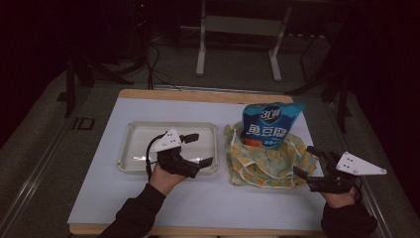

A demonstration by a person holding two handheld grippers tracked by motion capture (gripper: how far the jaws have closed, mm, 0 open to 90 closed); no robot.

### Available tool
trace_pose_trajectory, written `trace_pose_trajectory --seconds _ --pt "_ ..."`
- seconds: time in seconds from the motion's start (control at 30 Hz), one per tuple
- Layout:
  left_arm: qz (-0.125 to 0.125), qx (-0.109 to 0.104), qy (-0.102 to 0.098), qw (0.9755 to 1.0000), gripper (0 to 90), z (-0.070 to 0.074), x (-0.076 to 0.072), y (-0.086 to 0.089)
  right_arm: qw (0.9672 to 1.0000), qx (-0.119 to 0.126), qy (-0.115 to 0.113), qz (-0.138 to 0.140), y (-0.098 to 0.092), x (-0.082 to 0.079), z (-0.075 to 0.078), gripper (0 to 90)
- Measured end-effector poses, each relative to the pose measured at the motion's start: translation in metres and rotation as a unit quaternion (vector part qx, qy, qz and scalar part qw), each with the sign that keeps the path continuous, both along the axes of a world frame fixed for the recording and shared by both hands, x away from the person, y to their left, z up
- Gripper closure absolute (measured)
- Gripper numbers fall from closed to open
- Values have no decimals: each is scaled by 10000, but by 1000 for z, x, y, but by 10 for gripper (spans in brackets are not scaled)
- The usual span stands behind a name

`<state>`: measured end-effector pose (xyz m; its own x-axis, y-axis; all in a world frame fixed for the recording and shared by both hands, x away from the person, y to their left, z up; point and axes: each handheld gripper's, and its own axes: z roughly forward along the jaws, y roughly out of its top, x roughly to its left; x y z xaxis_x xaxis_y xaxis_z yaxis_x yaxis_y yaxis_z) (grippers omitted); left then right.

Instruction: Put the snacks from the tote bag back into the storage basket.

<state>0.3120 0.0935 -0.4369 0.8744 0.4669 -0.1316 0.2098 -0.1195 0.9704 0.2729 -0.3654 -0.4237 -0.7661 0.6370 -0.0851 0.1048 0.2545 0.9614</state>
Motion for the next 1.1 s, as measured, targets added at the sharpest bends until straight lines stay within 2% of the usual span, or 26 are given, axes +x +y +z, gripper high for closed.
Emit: trace_pose_trajectory --seconds 0.03,0.1,0.17,0.2,0.33,0.57,0.83,0.97,1.1 --pt "19 48 -50 10000 62 1 2 -3 10000 9 0 5 -1 1 1 144" --pt "-93 81 1 9999 75 1 6 -9 10000 22 -7 -19 -2 4 3 145" --pt "-184 64 -32 9998 82 2 10 -15 10000 32 0 -44 -4 8 4 145" --pt "-148 87 -71 9998 107 3 12 -18 10000 52 9 -55 -4 9 5 145" --pt "-271 76 18 9996 120 5 24 -28 9999 75 21 -77 -7 17 8 148" --pt "-232 171 -84 9995 133 15 43 -44 9999 53 -35 -122 -11 31 14 167" --pt "-125 383 -168 9990 182 18 69 -65 9998 38 101 -169 -10 52 13 177" --pt "-102 468 -103 9988 191 17 84 -76 9997 51 136 -207 -9 63 13 188" --pt "-70 398 -43 9992 205 15 96 -82 9995 57 178 -242 -8 74 13 198"
